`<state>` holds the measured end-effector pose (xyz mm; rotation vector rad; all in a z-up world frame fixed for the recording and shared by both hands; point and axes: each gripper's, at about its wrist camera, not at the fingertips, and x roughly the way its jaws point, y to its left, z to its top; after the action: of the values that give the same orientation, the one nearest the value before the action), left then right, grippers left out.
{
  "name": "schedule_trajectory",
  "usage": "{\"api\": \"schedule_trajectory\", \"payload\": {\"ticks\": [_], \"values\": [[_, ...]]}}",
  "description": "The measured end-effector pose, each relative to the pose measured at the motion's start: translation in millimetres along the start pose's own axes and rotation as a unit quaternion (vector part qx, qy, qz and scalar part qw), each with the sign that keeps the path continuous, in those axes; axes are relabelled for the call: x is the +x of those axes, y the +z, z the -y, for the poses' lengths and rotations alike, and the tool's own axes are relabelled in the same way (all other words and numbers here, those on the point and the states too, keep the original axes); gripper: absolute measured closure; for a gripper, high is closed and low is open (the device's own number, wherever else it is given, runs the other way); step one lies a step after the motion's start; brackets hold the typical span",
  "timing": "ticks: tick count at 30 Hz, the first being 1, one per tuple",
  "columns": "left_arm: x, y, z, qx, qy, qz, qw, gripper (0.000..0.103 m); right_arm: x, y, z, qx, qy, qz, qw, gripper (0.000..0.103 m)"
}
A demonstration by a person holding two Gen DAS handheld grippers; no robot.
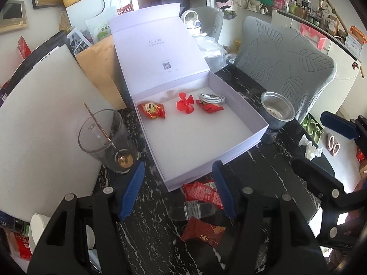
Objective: Organize objects
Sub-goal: 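Withdraw both grippers from the white box back over the table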
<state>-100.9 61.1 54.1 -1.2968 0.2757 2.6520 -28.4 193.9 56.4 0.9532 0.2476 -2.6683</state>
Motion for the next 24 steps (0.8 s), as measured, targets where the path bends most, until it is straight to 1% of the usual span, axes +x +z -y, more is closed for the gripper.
{"api": "schedule_trajectory", "payload": {"ticks": [4,11,18,24], "values": [[0.8,-13.3,-0.9,-0.003,-0.012,-0.002,0.9999,0.043,-1.5,-12.5,-8.0,-0.005,0.007,-0.002,1.000,0.023],[4.6,-34.6,3.3,0.000,-0.022,-0.009,0.9997,0.043,1.5,-31.4,-17.4,-0.008,0.019,-0.011,1.000,0.023],[16.7,-55.2,2.1,-0.006,-0.033,-0.028,0.9990,0.043,2.9,-49.8,-22.1,0.000,0.028,-0.019,0.999,0.023],[27.7,-72.1,-3.1,-0.024,-0.041,-0.046,0.9978,0.043,8.3,-65.3,-23.7,0.001,0.031,-0.031,0.999,0.023]]}}
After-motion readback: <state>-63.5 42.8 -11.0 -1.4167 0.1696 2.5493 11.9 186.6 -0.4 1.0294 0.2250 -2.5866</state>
